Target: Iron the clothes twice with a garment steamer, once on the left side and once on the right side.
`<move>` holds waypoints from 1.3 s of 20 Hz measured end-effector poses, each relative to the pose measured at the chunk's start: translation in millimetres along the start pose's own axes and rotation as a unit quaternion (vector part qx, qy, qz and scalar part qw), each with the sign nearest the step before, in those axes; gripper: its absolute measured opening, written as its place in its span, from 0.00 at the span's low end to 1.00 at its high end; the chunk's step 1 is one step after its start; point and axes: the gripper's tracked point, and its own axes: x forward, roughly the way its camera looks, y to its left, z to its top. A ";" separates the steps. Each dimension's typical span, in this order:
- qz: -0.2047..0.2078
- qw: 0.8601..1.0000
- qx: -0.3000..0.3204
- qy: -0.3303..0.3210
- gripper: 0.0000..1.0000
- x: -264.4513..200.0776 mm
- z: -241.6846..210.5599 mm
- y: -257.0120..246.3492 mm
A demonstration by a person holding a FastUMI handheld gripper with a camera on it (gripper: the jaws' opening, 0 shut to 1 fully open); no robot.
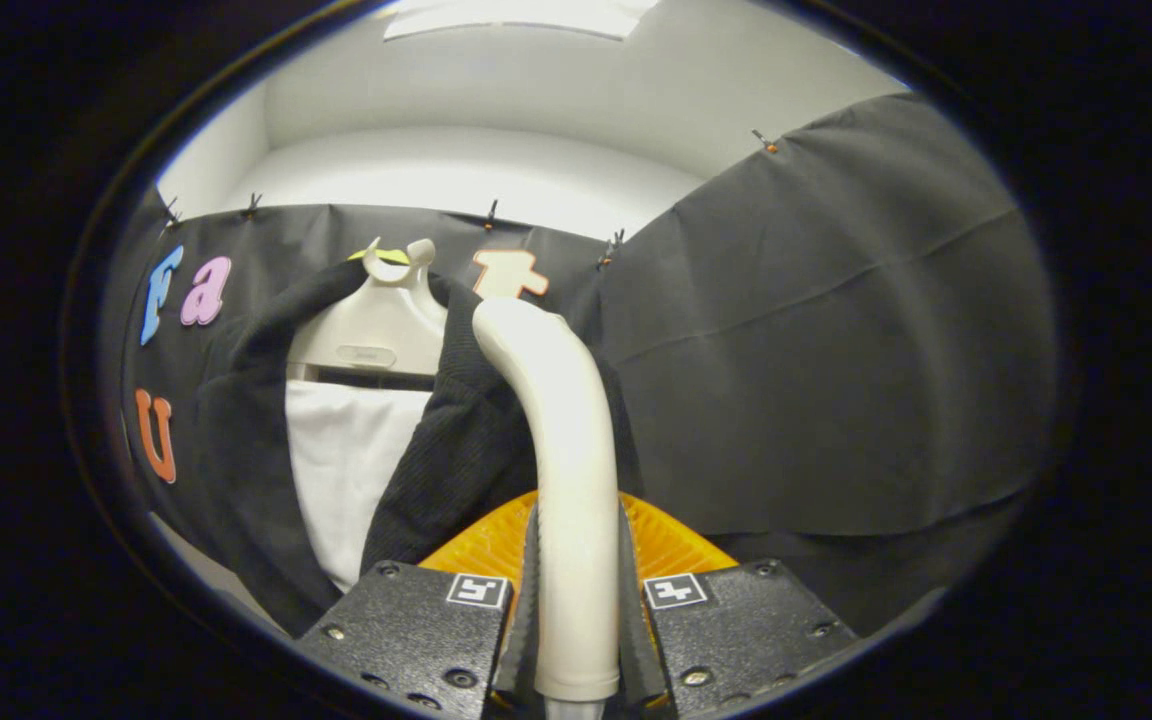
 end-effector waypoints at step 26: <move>-0.046 0.991 -0.044 0.116 0.36 -84.7 -130.0 6.8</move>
